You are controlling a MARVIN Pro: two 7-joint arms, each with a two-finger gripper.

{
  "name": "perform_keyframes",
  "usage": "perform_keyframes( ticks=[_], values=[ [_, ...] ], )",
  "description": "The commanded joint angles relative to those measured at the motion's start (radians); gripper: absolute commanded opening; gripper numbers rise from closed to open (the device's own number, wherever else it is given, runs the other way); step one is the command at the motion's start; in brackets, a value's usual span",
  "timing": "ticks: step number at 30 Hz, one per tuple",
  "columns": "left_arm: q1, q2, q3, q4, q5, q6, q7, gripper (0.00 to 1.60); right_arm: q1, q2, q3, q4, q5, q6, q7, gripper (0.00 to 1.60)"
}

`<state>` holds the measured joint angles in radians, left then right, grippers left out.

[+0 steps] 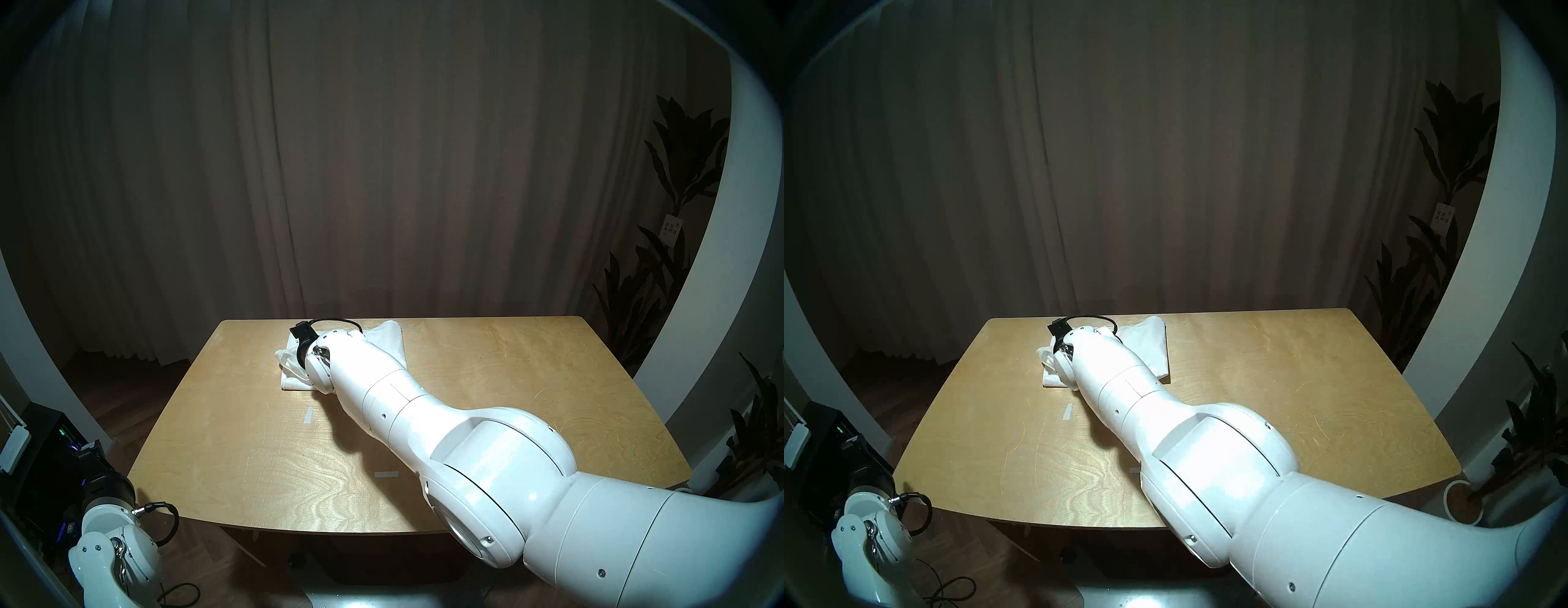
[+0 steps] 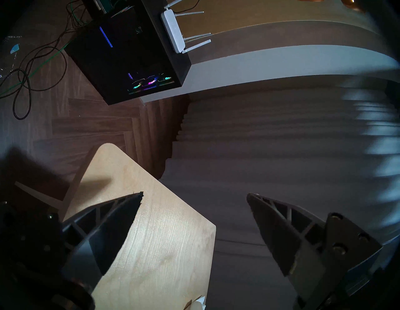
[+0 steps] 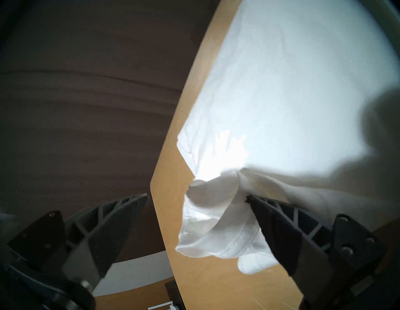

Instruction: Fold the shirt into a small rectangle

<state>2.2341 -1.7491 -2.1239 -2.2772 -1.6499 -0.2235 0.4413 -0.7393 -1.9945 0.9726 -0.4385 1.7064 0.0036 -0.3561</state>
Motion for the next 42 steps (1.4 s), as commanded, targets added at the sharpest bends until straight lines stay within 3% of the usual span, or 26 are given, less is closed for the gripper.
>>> perform_keyframes(
  ticks=[1, 16, 22, 29, 42],
  values=[
    [-0.001, 0.008, -0.002, -0.029, 0.002, 0.007, -0.015, 1.6, -0.025, -0.013, -0.043, -0.053, 0.066, 0.028, -0.01, 1.6],
    [-0.001, 0.008, 0.022, -0.047, 0.013, 0.03, -0.027, 1.6, -0.014, -0.013, -0.154, -0.124, 0.199, 0.072, -0.059, 1.6],
    [-0.036, 0.074, 0.068, -0.051, 0.076, 0.069, -0.048, 1.6, 0.069, -0.013, -0.166, -0.112, 0.152, 0.057, -0.014, 1.6],
    [-0.123, 0.152, 0.139, -0.044, 0.129, 0.12, -0.069, 1.6, 0.134, 0.121, -0.161, -0.153, 0.097, 0.028, 0.027, 1.6],
    [-0.24, 0.245, 0.277, -0.012, 0.221, 0.199, -0.079, 1.6, 0.183, 0.279, -0.133, -0.098, -0.027, -0.076, 0.019, 1.6]
  ],
)
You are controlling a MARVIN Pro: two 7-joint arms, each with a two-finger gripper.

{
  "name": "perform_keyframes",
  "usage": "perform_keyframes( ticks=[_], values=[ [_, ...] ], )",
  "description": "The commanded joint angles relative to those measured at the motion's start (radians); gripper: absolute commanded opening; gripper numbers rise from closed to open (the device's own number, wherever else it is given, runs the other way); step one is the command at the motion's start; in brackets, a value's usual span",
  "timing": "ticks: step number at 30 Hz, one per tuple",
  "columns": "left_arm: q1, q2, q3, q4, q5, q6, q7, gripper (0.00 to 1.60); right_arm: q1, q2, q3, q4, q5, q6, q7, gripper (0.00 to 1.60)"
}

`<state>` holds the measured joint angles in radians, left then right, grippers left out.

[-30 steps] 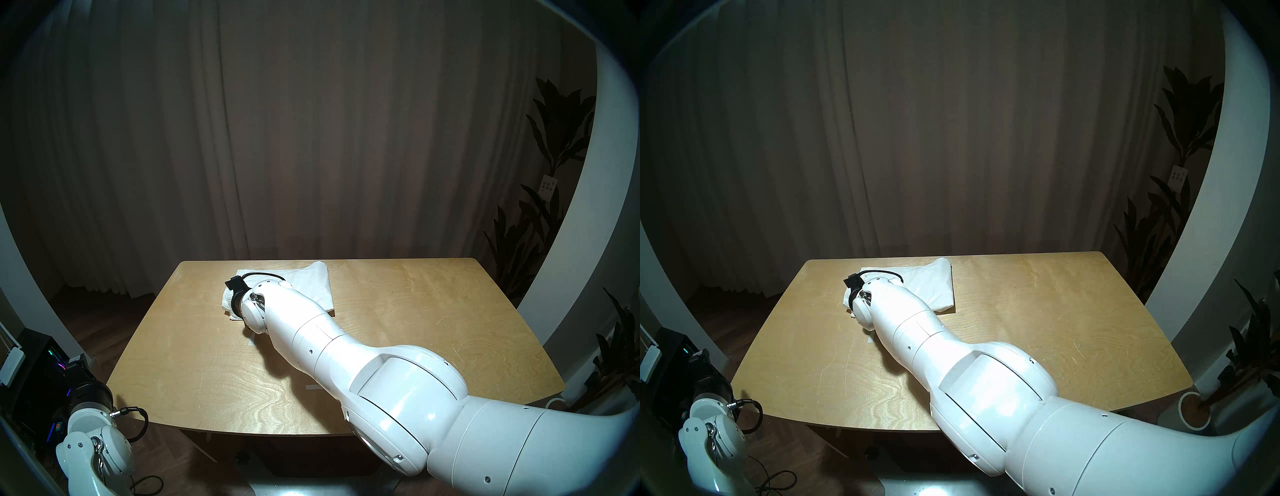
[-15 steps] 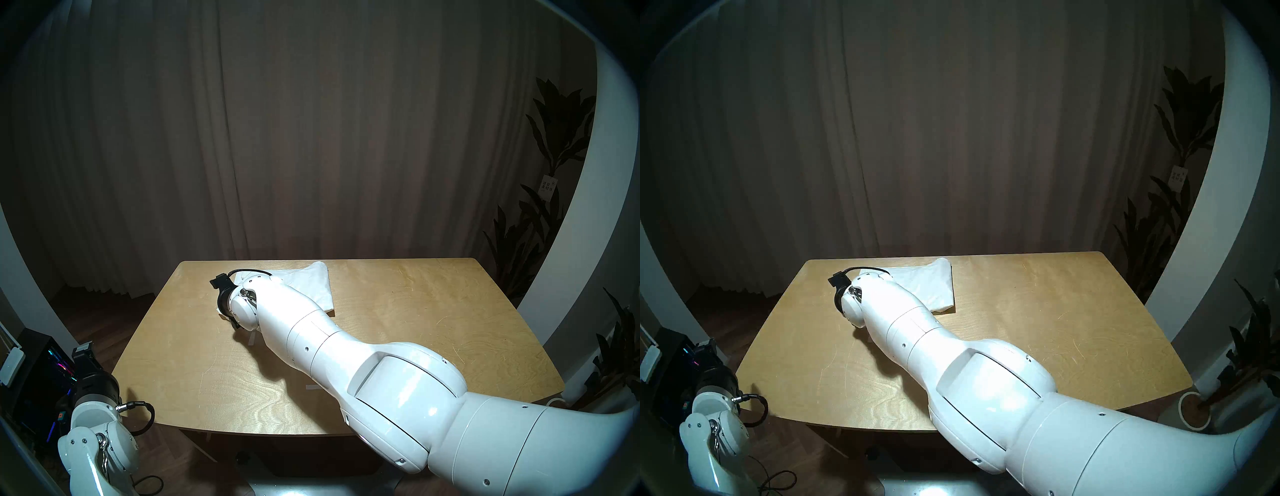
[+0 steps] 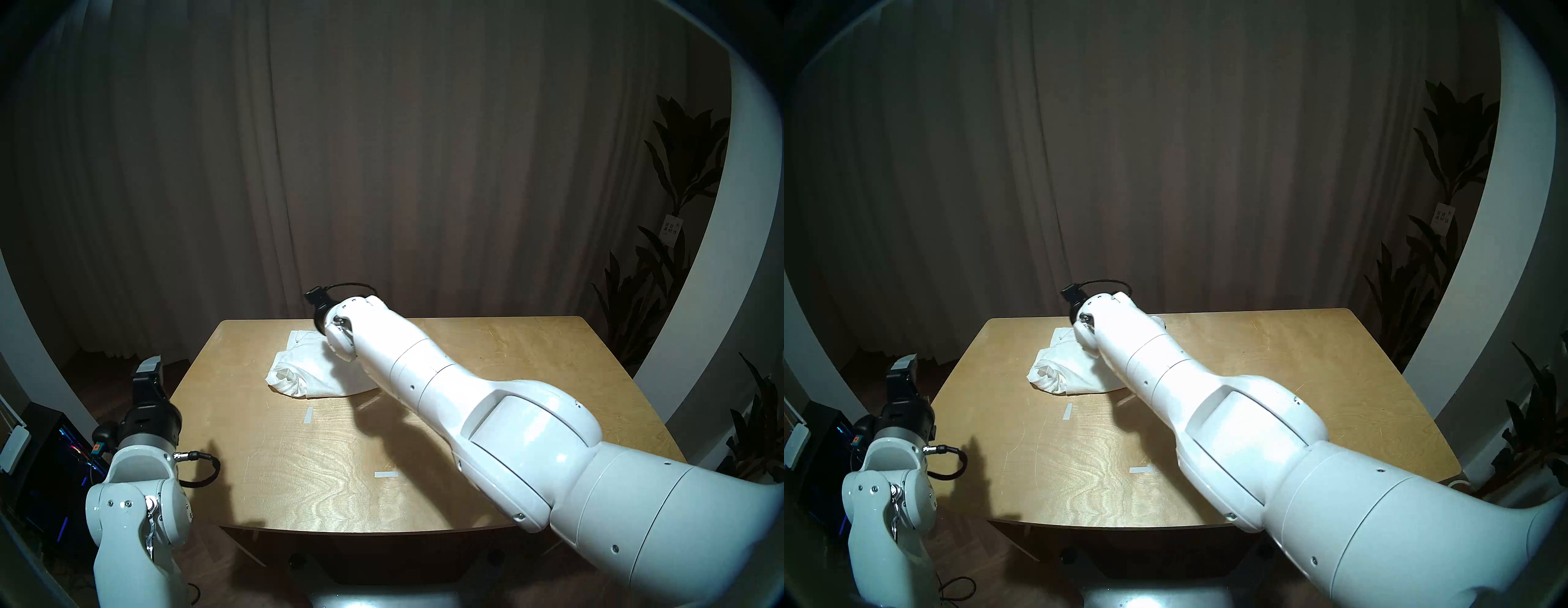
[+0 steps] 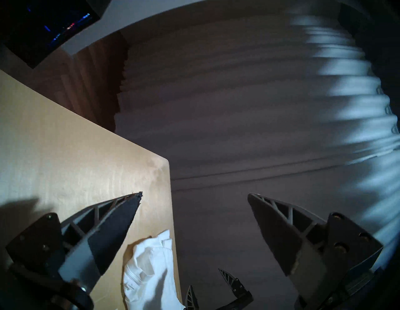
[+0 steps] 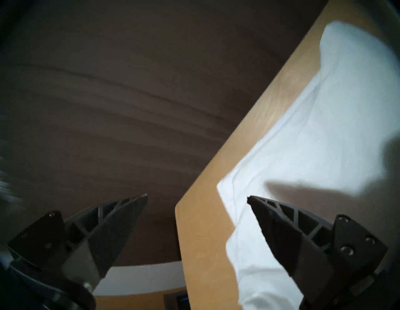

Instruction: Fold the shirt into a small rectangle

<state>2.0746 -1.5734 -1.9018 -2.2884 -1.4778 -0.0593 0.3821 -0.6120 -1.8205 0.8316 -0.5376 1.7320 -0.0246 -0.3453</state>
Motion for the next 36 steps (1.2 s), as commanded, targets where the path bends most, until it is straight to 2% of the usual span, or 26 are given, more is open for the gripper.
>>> perform_keyframes(
  ticks=[1, 9, 15, 36],
  values=[
    [-0.09, 0.077, 0.067, 0.003, 0.059, 0.041, -0.021, 1.6, 0.058, 0.12, 0.008, 0.001, -0.061, -0.055, 0.009, 1.6],
    [-0.151, 0.117, 0.141, 0.037, 0.117, 0.076, -0.029, 1.6, 0.066, 0.226, 0.006, -0.006, -0.112, -0.095, 0.009, 1.6],
    [-0.187, 0.142, 0.188, 0.068, 0.166, 0.096, -0.031, 1.6, 0.064, 0.27, 0.002, -0.011, -0.139, -0.11, 0.012, 1.6],
    [-0.283, 0.216, 0.297, 0.226, 0.36, 0.134, -0.03, 1.6, 0.031, 0.347, -0.036, -0.014, -0.19, -0.127, 0.017, 1.6]
  ],
)
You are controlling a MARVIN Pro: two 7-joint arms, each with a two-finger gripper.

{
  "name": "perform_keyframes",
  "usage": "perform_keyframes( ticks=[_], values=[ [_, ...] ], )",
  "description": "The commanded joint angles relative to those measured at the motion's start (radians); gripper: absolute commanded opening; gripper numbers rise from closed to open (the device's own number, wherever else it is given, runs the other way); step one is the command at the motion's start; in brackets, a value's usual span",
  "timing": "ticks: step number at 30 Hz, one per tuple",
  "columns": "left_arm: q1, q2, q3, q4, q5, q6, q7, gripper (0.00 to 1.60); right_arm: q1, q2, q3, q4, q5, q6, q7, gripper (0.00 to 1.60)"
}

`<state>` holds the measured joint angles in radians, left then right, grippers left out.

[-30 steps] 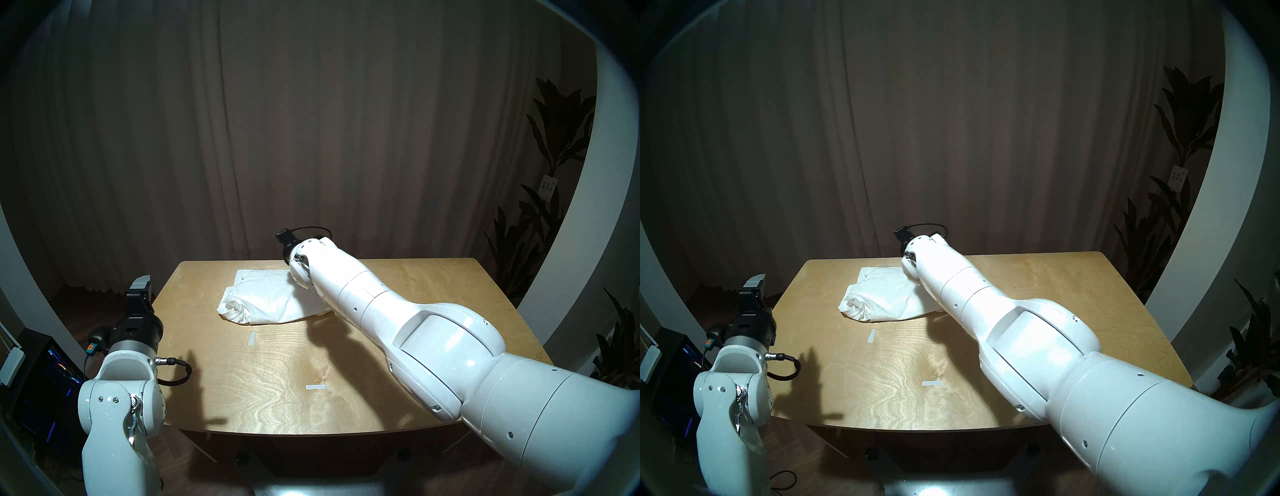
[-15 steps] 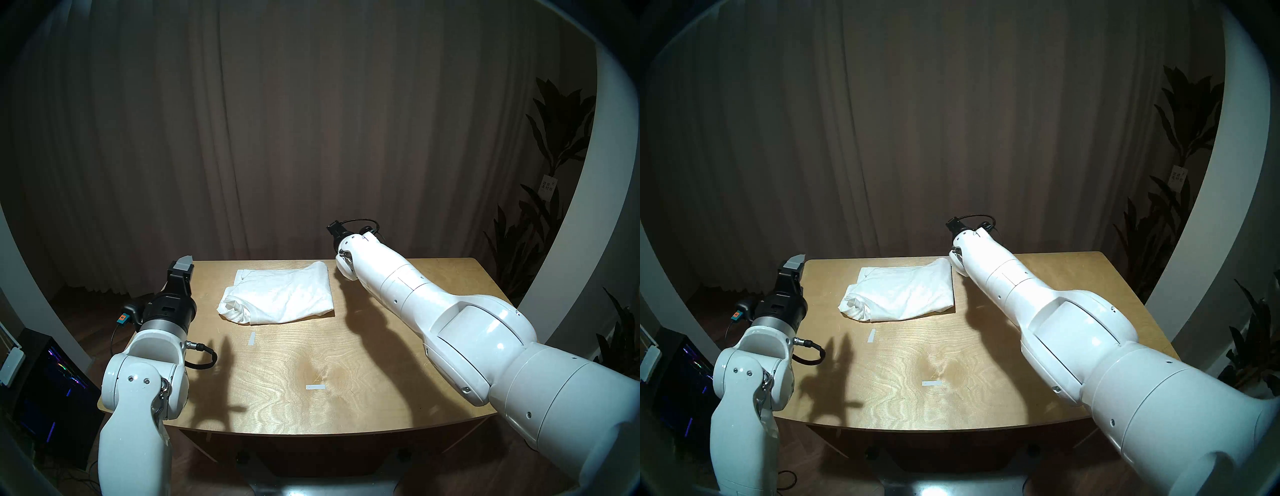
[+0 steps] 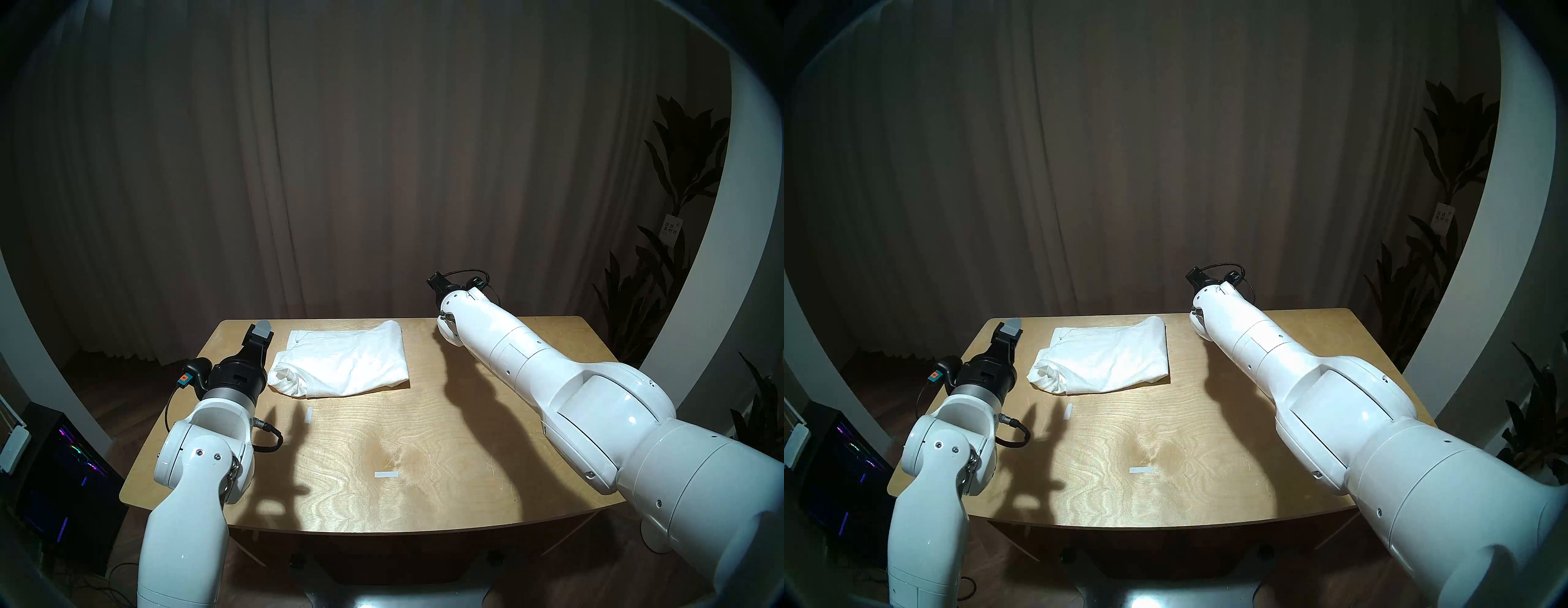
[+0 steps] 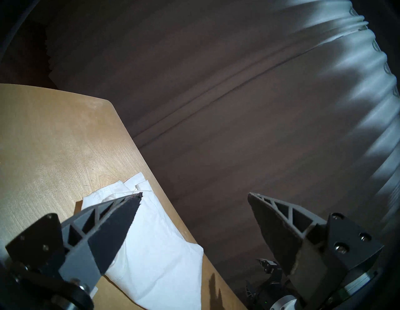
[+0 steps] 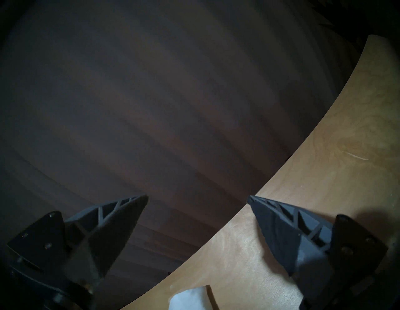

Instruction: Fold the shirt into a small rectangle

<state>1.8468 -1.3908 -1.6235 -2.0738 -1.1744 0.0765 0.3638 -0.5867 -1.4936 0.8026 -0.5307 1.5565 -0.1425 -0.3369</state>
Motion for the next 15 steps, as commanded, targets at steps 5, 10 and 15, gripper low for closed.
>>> perform_keyframes(
  ticks=[5, 10, 15],
  values=[
    [-0.076, 0.053, 0.032, 0.045, 0.101, 0.003, -0.012, 1.6, -0.004, 0.033, -0.019, -0.02, -0.024, -0.01, 0.009, 1.6],
    [-0.1, 0.074, 0.044, 0.079, 0.146, 0.007, -0.012, 1.6, -0.014, 0.046, -0.033, -0.021, -0.034, -0.011, 0.011, 1.6],
    [-0.123, 0.091, 0.055, 0.107, 0.187, 0.005, -0.012, 1.6, -0.019, 0.061, -0.046, -0.023, -0.044, -0.012, 0.014, 1.6]
  ],
)
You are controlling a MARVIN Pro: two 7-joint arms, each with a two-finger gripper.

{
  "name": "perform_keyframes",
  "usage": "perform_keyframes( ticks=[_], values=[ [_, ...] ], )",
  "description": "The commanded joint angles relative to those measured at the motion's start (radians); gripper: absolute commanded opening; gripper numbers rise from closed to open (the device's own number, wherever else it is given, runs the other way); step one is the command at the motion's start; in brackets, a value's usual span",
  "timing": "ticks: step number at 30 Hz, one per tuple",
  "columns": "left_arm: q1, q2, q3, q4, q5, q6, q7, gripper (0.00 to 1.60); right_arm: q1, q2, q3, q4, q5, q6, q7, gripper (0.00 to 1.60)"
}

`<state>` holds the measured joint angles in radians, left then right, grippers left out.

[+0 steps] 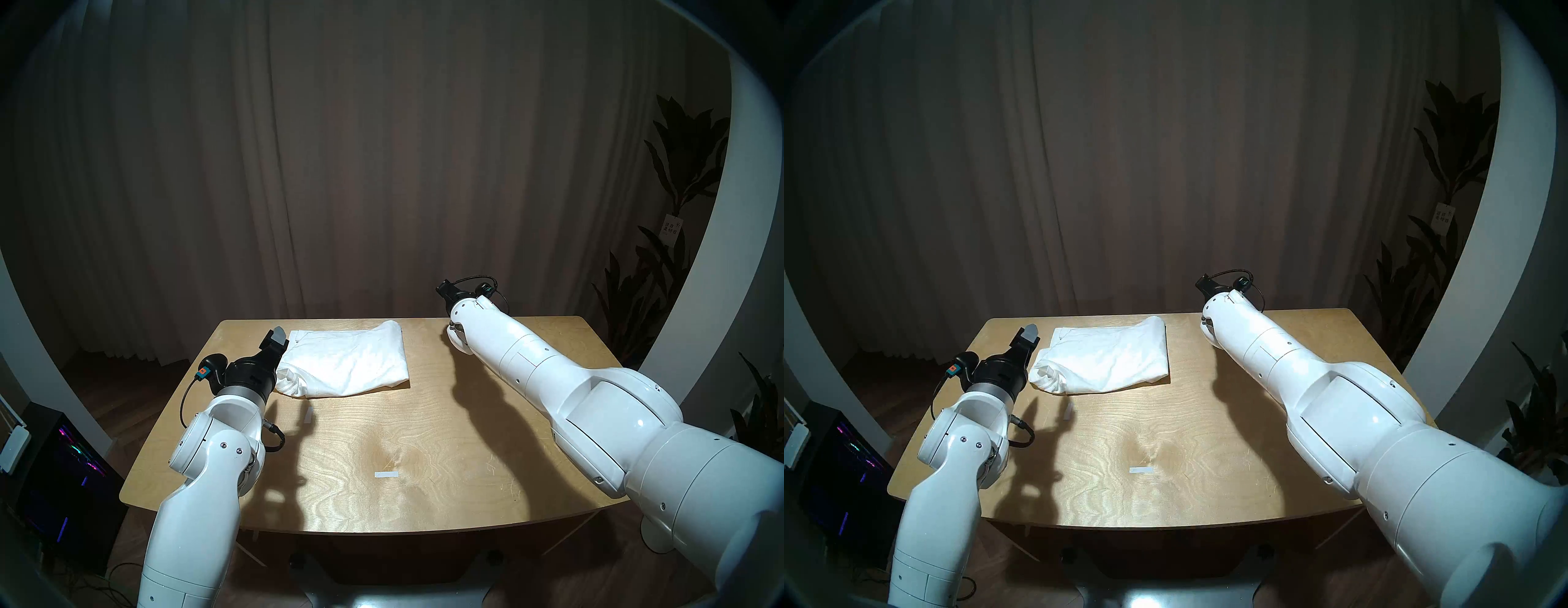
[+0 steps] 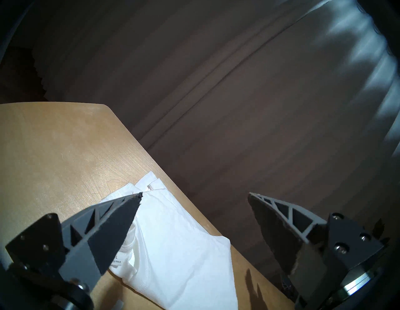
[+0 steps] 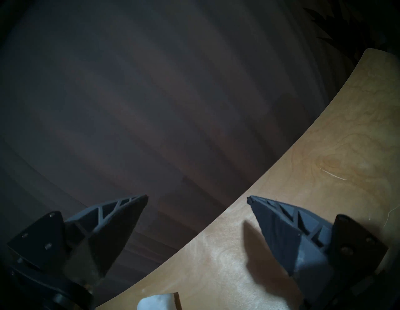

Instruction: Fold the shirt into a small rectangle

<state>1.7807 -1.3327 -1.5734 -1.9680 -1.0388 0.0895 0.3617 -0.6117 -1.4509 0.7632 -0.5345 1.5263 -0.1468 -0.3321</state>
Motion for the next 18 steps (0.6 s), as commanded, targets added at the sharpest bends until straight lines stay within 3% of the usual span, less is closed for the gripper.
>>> perform_keyframes(
  ticks=[1, 18],
  values=[
    [-0.062, 0.037, 0.008, 0.006, 0.058, -0.009, -0.01, 1.6, 0.005, 0.021, -0.01, -0.019, -0.016, -0.007, 0.01, 1.6],
    [-0.133, 0.081, 0.056, 0.068, 0.165, -0.012, -0.012, 1.6, -0.004, 0.069, -0.065, -0.035, -0.065, -0.008, 0.028, 1.6]
  ],
)
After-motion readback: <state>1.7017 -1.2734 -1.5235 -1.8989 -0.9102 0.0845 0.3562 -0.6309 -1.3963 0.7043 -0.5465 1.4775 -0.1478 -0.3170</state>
